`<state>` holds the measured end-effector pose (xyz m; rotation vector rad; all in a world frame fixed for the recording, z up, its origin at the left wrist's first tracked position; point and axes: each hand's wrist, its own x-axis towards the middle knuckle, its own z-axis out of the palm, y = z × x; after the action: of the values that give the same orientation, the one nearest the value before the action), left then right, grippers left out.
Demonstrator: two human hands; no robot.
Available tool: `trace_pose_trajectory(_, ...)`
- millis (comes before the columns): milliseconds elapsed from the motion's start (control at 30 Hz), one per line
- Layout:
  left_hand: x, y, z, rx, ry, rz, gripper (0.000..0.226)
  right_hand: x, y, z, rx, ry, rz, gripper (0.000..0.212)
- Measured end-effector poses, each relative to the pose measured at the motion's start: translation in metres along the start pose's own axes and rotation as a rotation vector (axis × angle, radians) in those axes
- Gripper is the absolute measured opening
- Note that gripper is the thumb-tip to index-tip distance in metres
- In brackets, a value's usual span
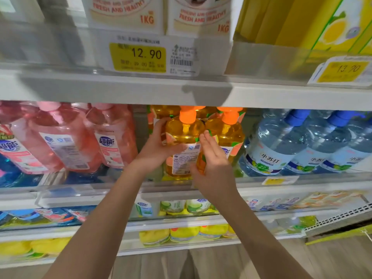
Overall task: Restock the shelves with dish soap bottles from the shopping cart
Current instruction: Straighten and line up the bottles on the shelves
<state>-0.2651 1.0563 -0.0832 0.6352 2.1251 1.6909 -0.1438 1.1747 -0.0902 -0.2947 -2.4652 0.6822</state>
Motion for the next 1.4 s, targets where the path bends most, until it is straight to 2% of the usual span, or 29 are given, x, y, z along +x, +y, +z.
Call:
trace_pose_trajectory(100,0.0,-0.006,0.002,-0.012,0.049,0.043,0.076,-0.004,0.002,0.012,-0.043,0.093,-0.037,0.067)
trace_pose_trajectory(267,-0.006,-0.015,0.006,0.006,0.139,0.127,0.075,0.003,0.005,0.012,-0.02,-0.079,-0.044,0.074)
trace_pose_trajectory(433,-0.01,-0.021,0.014,0.031,0.231,0.157,0.08,-0.002,0.008,0.013,0.0,-0.038,-0.089,0.071)
trace_pose_trajectory(567,-0.024,-0.023,0.024,0.19,0.311,0.183,0.09,-0.005,0.011,0.012,0.073,-0.072,-0.1,0.066)
trace_pose_trajectory(667,-0.048,-0.021,0.03,0.231,0.318,0.216,0.075,-0.001,0.016,0.009,0.114,-0.126,-0.094,0.064)
trace_pose_trajectory(800,-0.082,-0.018,0.035,0.298,0.324,0.243,0.054,0.005,0.017,0.013,0.012,-0.159,-0.148,0.053)
trace_pose_trajectory(900,-0.081,-0.016,0.026,0.353,0.323,0.236,0.051,0.006,0.013,0.012,0.091,-0.094,-0.129,0.051)
trace_pose_trajectory(1067,-0.042,-0.012,-0.003,0.278,0.161,0.269,0.09,0.013,0.014,0.01,0.051,-0.058,-0.157,0.057)
trace_pose_trajectory(1200,-0.031,-0.015,-0.005,0.324,0.233,0.304,0.087,0.012,0.018,0.006,-0.001,-0.088,-0.186,0.061)
trace_pose_trajectory(1267,-0.029,-0.012,-0.003,0.399,0.252,0.307,0.087,0.007,0.024,-0.001,-0.028,0.018,-0.189,0.057)
trace_pose_trajectory(1333,-0.026,-0.006,-0.004,0.352,0.203,0.257,0.092,0.004,0.033,-0.01,-0.074,0.184,-0.136,0.054)
trace_pose_trajectory(1400,-0.021,0.0,-0.003,0.352,0.204,0.226,0.09,0.005,0.043,-0.018,-0.149,0.242,-0.046,0.062)
